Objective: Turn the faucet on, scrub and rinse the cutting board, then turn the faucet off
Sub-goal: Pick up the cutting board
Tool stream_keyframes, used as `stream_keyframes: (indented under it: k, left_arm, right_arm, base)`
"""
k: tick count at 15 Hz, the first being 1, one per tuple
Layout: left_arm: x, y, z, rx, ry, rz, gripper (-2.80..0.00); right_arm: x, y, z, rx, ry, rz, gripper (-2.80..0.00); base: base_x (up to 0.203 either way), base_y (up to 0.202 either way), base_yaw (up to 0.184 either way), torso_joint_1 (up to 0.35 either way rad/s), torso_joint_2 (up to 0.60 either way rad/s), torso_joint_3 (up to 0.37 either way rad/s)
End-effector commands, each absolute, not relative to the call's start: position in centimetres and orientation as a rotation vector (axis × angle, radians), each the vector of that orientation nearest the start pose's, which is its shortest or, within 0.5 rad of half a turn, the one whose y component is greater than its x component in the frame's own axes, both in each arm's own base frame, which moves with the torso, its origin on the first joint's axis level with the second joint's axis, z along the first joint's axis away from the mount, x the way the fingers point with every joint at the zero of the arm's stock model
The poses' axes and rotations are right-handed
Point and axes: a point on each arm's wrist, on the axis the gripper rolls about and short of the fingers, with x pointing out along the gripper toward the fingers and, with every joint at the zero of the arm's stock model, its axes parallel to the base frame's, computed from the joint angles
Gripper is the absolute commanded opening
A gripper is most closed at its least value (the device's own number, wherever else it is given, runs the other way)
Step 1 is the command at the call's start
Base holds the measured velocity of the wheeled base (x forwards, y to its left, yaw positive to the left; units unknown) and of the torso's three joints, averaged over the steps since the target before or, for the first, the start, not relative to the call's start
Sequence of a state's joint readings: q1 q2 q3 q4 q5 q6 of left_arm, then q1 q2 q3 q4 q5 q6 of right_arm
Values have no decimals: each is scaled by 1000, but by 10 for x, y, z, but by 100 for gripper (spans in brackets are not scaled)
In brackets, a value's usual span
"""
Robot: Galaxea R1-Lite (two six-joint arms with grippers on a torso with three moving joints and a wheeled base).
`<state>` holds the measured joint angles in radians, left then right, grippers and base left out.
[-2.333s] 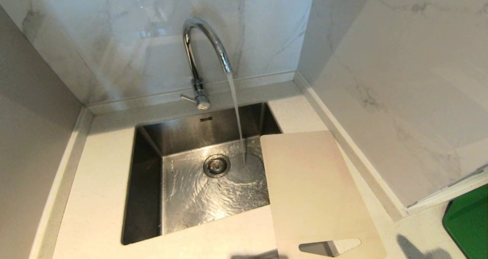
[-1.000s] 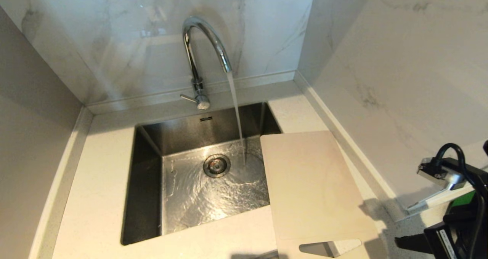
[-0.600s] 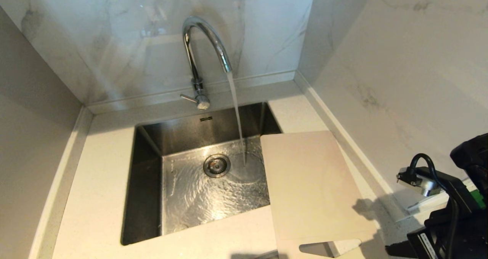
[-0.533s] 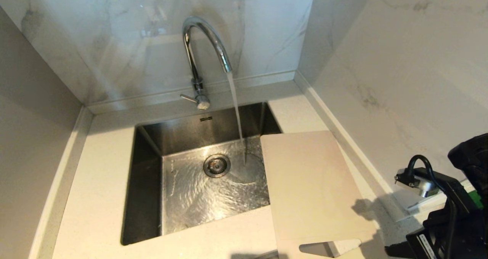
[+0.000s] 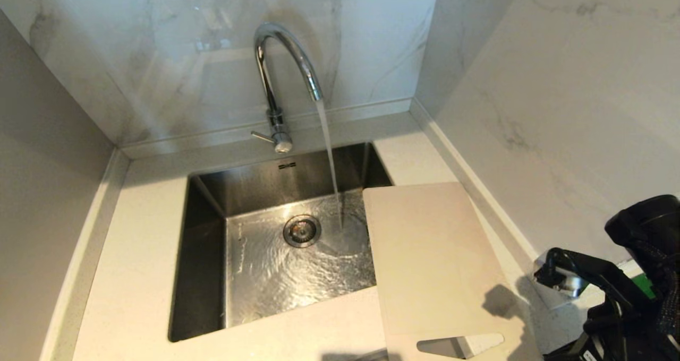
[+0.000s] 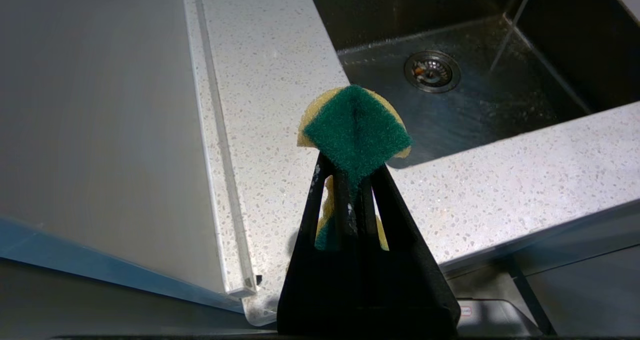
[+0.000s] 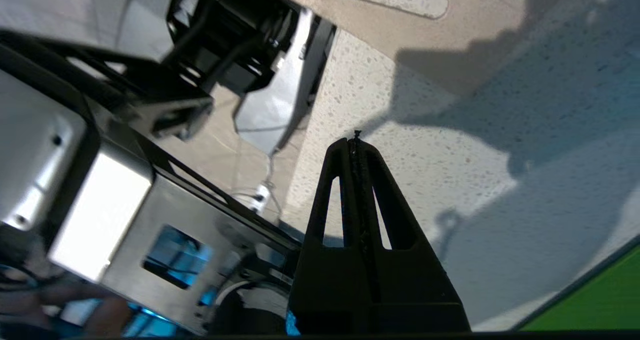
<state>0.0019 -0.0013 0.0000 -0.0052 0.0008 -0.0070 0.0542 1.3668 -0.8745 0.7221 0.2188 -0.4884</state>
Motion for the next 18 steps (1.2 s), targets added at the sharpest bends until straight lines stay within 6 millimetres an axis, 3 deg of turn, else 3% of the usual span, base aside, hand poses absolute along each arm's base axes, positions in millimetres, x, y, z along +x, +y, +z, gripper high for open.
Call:
stream_keyframes:
  k: [1, 10, 18]
  left_arm:
    - [-23, 0, 76, -8, -6, 3, -280]
    - [-23, 0, 76, -8, -6, 3, -280]
    - [-23, 0, 76, -8, -6, 2, -280]
  right_arm:
    - [164, 16, 179, -396, 1130, 573, -280]
    - [166, 19, 178, -763, 1117, 617, -280]
    - [187, 26, 166, -1148, 1030, 624, -280]
  base:
    - [0, 0, 0, 0, 0, 0]
    - [0, 0, 0, 0, 0, 0]
    - [0, 0, 0, 0, 0, 0]
